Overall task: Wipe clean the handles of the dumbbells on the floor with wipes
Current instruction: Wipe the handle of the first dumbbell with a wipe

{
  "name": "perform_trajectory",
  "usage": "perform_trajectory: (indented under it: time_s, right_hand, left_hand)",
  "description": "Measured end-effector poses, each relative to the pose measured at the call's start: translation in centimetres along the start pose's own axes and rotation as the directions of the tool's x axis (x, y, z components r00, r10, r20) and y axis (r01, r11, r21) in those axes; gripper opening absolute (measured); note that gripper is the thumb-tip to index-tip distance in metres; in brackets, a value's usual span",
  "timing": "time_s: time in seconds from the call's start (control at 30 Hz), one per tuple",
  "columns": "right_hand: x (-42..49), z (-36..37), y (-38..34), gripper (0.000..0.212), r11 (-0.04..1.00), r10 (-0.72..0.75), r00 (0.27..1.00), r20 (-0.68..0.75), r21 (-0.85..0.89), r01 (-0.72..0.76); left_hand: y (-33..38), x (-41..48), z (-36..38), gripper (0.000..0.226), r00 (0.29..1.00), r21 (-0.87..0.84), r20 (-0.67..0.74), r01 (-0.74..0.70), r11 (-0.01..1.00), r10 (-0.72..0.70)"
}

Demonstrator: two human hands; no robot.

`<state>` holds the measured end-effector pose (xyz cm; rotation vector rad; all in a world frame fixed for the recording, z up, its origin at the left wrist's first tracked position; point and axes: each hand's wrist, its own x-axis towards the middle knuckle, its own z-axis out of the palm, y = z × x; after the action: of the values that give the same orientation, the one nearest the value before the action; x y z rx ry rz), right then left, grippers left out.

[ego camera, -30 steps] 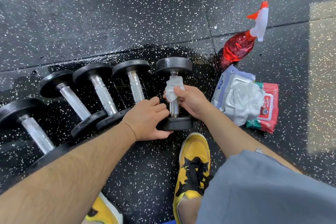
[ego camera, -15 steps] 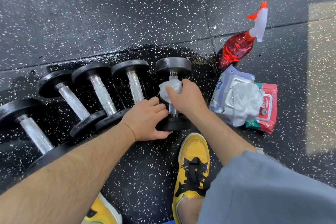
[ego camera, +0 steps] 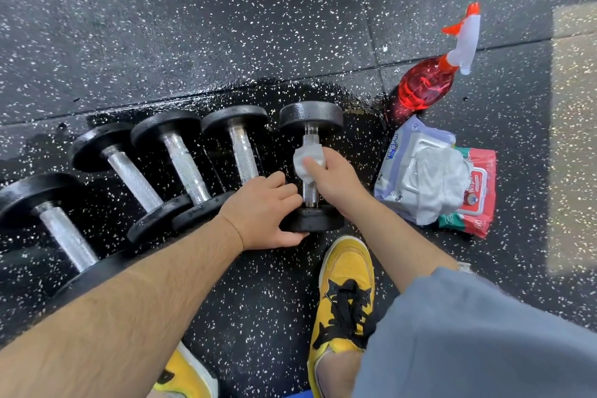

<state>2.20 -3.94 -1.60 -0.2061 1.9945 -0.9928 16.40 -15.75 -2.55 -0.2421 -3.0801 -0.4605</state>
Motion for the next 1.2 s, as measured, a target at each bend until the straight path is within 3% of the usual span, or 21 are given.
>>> perform_trajectory:
  time_s: [0.13, 0.23, 0.3, 0.37, 0.43, 0.5, 0.6, 0.83, 0.97, 1.1, 1.2]
  right_hand:
    - [1.3, 1.0, -0.5, 0.032, 0.973, 0.008, 0.998, -0.057, -0.228, -0.02]
    - [1.9, 1.5, -1.1, 0.027, 0.972, 0.052, 0.996, -0.073, -0.225, -0.067]
    - [1.8, 0.9, -1.0, 0.015, 0.989, 0.048, 0.999, 0.021, -0.138, -0.044]
    - [1.7, 0.1, -0.6, 0.023, 0.998, -0.002, 0.991, 0.131, -0.067, 0.011]
    - [1.3, -0.7, 0.0, 0.035, 0.991, -0.055, 0.988, 0.147, -0.116, 0.072]
    - [1.0, -1.2, 0.4, 0.033, 0.977, -0.091, 0.988, 0.128, -0.183, 0.114]
    - [0.2, -1.3, 0.9, 0.037, 0.944, -0.086, 0.995, 0.059, -0.316, 0.1]
    - [0.3, -0.7, 0.9, 0.035, 0.913, -0.071, 0.995, 0.072, -0.396, 0.094]
    - [0.9, -0.8, 1.2, 0.048, 0.923, -0.051, 0.993, 0.109, -0.376, 0.089]
    - [1.5, -0.6, 1.2, 0.033, 0.959, -0.056, 0.984, 0.17, -0.265, 0.1]
    - [1.7, 0.1, 0.6, 0.037, 0.967, -0.028, 0.987, 0.157, -0.246, 0.066]
  left_hand:
    - [0.0, 0.0, -0.1, 0.052, 1.0, 0.016, -0.009, -0.005, 1.0, 0.005]
    - [0.1, 0.1, 0.0, 0.052, 1.0, 0.013, -0.016, -0.007, 1.0, 0.007]
    - [0.0, 0.1, 0.0, 0.051, 1.0, -0.014, -0.019, -0.015, 1.0, 0.014]
    - [-0.1, 0.0, 0.1, 0.05, 1.0, -0.026, -0.019, -0.017, 1.0, 0.016]
    - [-0.1, 0.0, 0.2, 0.051, 1.0, -0.02, -0.013, -0.014, 1.0, 0.014]
    - [-0.1, 0.0, 0.2, 0.051, 1.0, -0.02, -0.004, -0.012, 1.0, 0.012]
    - [-0.1, 0.0, 0.1, 0.053, 1.0, -0.005, 0.009, -0.014, 1.0, 0.014]
    - [0.0, 0.1, -0.1, 0.052, 1.0, 0.009, -0.003, -0.025, 1.0, 0.025]
    - [-0.1, 0.1, -0.1, 0.053, 1.0, 0.015, 0.001, -0.029, 0.999, 0.029]
    - [-0.1, 0.1, 0.0, 0.052, 1.0, 0.01, -0.008, -0.03, 0.999, 0.03]
    - [0.0, 0.1, 0.0, 0.052, 1.0, 0.014, -0.01, -0.027, 1.0, 0.027]
